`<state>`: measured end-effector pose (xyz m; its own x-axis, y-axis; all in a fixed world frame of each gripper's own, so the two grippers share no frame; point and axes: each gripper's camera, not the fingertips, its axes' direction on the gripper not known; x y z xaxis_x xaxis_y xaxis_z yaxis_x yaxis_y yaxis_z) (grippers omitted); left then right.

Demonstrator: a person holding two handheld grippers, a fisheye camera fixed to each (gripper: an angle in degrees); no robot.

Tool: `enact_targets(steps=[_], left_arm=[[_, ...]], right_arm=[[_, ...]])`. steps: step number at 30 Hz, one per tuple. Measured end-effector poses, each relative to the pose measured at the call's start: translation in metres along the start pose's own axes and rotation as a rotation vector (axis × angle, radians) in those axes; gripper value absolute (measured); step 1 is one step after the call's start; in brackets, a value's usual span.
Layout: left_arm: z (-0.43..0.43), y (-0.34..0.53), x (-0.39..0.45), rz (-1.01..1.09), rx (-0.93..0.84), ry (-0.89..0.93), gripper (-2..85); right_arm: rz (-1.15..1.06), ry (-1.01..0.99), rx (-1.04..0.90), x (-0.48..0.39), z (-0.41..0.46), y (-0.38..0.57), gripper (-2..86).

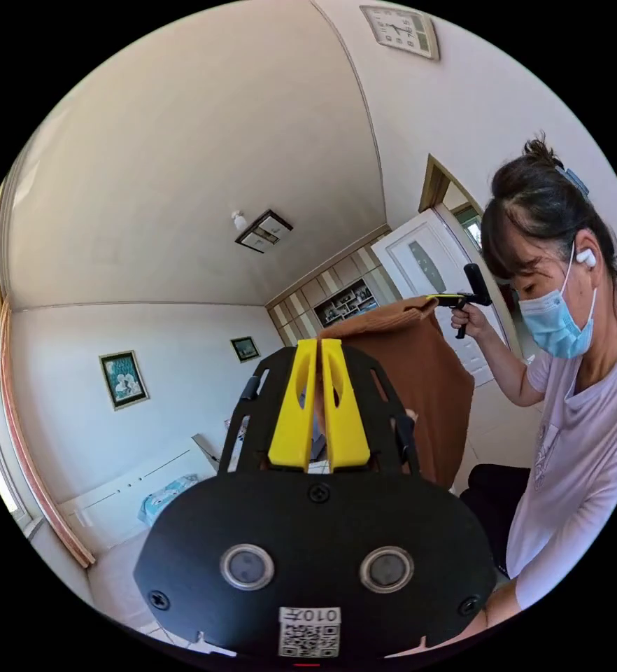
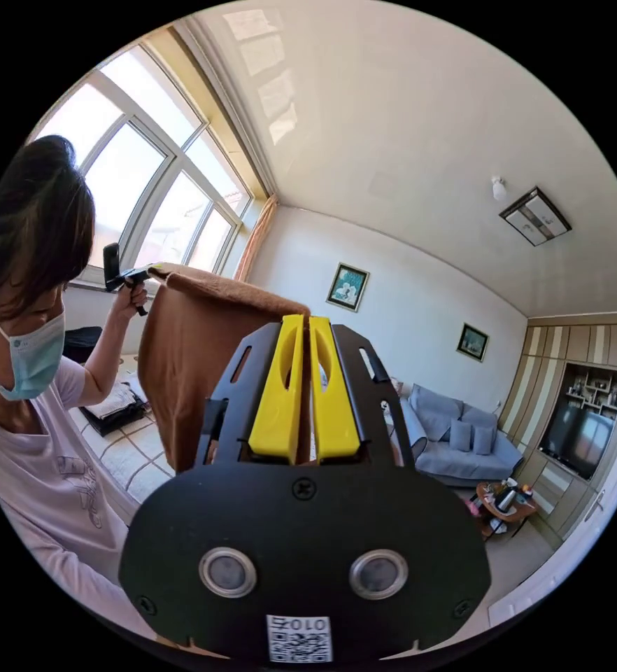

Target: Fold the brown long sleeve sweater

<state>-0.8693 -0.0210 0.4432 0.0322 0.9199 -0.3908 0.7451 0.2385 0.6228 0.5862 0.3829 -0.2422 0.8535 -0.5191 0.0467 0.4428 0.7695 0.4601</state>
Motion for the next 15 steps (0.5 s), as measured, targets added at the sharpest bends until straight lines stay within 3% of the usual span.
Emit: enact_targets(steps=[5, 12, 15], left_arm=[[-0.005, 0.002, 0.002, -0.002, -0.122, 0.026, -0.2], [0.117, 0.175, -0.070, -0.380, -0.456, 0.097, -0.2], [0.152, 0.220, -0.122, -0.596, -0.347, 0.164, -0.2]], right_arm=[[0.003, 0.013, -0.079, -0.009, 0.048, 0.000, 3.5], [0.211, -0.228, -0.435, 0.059, 0.243, 0.085, 3.4], [0.365, -0.302, -0.343, 0.097, 0.278, 0.085, 3.4]])
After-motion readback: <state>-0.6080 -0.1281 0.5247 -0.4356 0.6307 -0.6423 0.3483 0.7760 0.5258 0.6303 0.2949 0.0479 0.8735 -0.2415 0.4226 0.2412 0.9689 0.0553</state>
